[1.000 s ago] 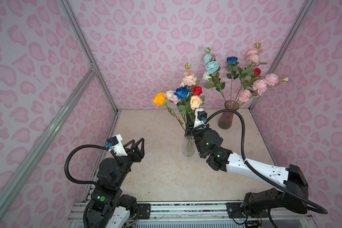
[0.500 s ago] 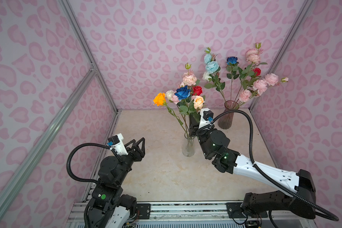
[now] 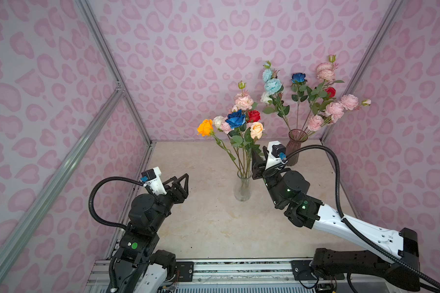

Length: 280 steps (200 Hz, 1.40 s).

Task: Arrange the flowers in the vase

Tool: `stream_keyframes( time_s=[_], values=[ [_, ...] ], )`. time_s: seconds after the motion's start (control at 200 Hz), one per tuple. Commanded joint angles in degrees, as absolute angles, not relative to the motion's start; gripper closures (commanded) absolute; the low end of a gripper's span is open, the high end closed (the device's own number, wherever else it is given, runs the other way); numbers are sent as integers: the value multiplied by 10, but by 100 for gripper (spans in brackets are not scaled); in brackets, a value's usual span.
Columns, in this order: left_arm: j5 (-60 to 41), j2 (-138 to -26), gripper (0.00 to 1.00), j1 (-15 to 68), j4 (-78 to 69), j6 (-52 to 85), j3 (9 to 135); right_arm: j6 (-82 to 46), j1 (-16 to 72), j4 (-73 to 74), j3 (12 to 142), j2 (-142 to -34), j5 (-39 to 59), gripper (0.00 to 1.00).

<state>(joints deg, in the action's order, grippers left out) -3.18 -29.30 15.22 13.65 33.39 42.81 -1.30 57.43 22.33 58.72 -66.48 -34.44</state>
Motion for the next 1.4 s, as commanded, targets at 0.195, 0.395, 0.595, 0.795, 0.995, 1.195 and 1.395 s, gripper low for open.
stream_keyframes(
  time_s=[0.195, 0.395, 0.595, 0.795, 0.995, 1.195, 1.395],
  values=[
    [-25, -323, 34, 151, 135, 282, 495, -22, 580, 141, 548, -532, -358, 53],
    [-71, -341, 10, 152, 133, 258, 519, -11, 576, 41, 544, -479, -373, 48],
    [-105, -365, 2, 153, 193, 196, 591, 5, 575, -98, 575, -437, -372, 1],
    [5, -340, 2, 153, 172, 213, 561, 42, 570, 29, 478, -370, -407, 1],
    [70, -355, 2, 153, 163, 261, 496, 77, 545, 138, 360, -347, -418, 1],
    [67, -402, 2, 153, 172, 227, 510, 41, 464, 130, 336, -329, -376, 1],
    [72, -440, 2, 152, 115, 179, 466, 128, 382, 254, 265, -324, -237, 1]
  ],
)
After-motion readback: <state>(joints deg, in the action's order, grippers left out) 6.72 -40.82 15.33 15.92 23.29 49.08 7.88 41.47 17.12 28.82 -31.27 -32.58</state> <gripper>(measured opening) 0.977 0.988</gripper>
